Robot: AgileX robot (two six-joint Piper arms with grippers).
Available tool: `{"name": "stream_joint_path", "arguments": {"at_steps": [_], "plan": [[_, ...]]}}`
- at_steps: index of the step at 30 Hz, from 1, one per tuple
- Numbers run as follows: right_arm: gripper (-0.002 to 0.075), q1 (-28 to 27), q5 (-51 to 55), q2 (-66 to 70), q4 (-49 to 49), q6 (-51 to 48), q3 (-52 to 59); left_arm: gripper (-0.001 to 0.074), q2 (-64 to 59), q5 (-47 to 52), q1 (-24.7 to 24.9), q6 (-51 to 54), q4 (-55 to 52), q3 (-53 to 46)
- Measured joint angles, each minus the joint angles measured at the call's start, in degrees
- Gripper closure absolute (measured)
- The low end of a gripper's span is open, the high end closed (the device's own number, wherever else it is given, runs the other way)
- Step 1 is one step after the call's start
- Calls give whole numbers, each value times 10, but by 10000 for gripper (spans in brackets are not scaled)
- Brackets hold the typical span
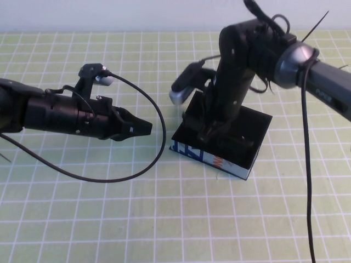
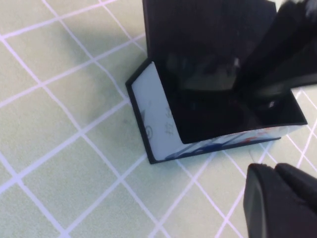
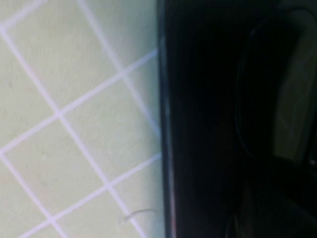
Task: Take glasses out of glasses case
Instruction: Pick up the glasses from the glasses case, then place the glasses on the table
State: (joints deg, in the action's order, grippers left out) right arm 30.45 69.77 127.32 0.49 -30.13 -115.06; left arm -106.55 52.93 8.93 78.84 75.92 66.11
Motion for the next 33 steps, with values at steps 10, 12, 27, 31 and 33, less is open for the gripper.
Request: {"name": "stream_joint_path", "arguments": {"at_steps": [10, 12, 27, 31, 33], "plan": [[669, -14, 6, -95, 2, 130, 7, 739, 0, 36, 0, -3, -1, 0], [669, -28, 6, -135, 8, 154, 47, 739, 0, 41, 0, -5, -1, 0], [671, -153, -95, -341, 43, 295, 408, 739, 0, 43, 0, -20, -1, 0], [671, -172, -150, -315, 73, 306, 445, 739, 0, 41, 0, -20, -1, 0], [671, -179, -167, -299, 78, 307, 447, 739, 0, 41, 0, -21, -1, 0]]}}
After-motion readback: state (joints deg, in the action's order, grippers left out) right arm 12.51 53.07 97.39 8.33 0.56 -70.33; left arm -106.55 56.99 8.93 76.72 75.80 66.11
